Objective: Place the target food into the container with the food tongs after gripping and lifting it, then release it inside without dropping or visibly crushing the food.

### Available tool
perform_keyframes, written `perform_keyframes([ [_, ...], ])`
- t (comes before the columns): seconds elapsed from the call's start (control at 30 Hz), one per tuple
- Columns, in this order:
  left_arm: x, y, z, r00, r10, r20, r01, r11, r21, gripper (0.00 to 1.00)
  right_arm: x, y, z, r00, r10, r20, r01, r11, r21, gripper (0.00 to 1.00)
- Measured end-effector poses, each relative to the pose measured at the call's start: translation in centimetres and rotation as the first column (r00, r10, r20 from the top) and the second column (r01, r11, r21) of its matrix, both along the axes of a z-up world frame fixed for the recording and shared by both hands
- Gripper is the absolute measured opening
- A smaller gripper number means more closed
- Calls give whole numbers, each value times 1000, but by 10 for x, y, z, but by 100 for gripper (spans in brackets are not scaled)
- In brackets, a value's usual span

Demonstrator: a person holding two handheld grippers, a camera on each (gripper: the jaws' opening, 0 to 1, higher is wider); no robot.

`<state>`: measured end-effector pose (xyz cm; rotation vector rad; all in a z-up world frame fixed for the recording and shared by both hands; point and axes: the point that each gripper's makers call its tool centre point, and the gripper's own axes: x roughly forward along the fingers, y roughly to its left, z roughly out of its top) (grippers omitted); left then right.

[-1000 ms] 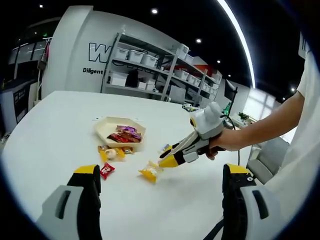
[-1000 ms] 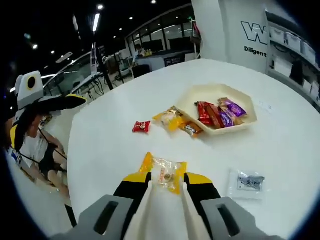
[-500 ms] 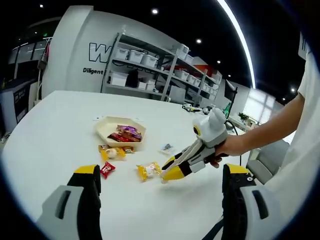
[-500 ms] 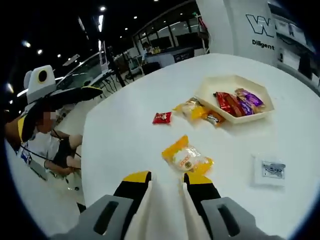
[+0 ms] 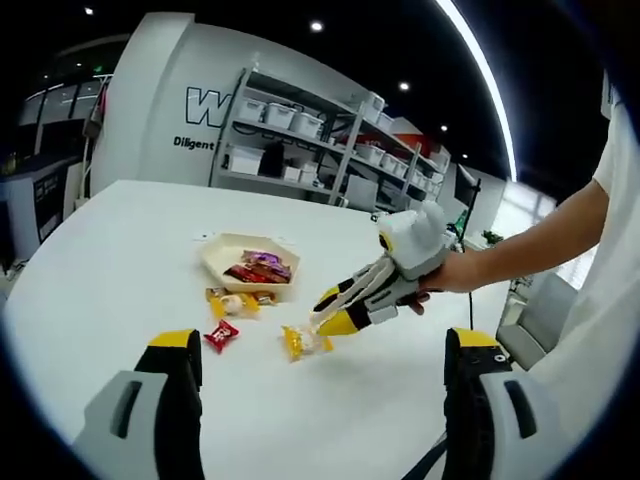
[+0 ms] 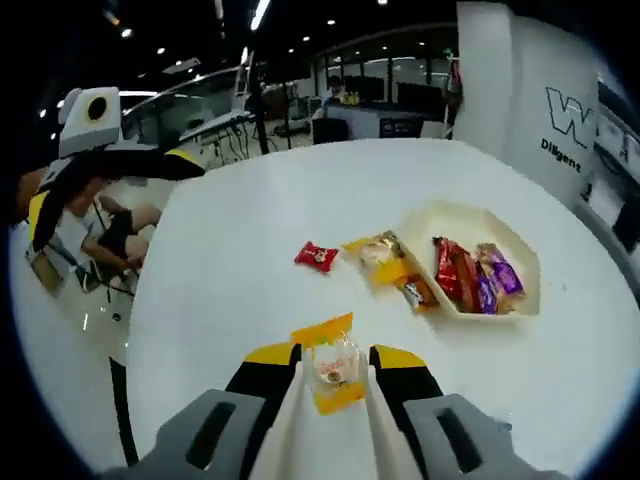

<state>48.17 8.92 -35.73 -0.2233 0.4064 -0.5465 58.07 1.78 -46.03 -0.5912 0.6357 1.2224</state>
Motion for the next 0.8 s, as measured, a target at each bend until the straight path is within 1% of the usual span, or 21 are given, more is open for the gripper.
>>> perform_keyframes([
  [0.07,-1,1,0,1000,5,1,-5,1000,2,98,-4,5,-1,998,54,18,-53,998,-18,23],
  [0.1,-1,2,0,1000,7,2,-7,1000,3,98,-6,7,-2,997,73,17,-72,997,-21,23],
  [0.17,-1,4,0,1000,15,-1,-15,1000,1,98,-4,8,-6,992,111,56,-108,992,-61,24],
  [0.2,-2,5,0,1000,17,0,-17,1000,1,98,-6,10,-5,990,125,63,-121,990,-67,24],
  [0.27,-1,7,0,1000,22,2,-22,1000,3,98,-6,13,-4,992,114,55,-111,992,-56,24],
  [0.37,-2,9,0,1000,28,1,-28,1000,2,98,-1,15,-4,992,113,63,-110,993,-52,24],
  [0.43,-3,11,0,999,33,1,-33,999,5,98,7,17,4,979,146,146,-138,989,-60,24],
  [0.5,-3,13,0,999,40,0,-40,999,1,98,5,18,2,985,137,108,-132,990,-58,24],
  [0.53,-3,13,0,999,41,-1,-41,999,0,98,5,17,1,984,141,107,-135,989,-61,24],
  [0.6,-2,14,-1,999,41,-2,-41,999,4,98,8,16,0,976,169,137,-158,984,-86,24],
  [0.7,-2,14,1,999,44,0,-44,999,-5,98,11,19,-2,974,178,139,-167,982,-87,24],
  [0.8,-1,16,0,999,45,-4,-45,999,3,98,14,20,-3,970,191,149,-177,979,-96,24],
])
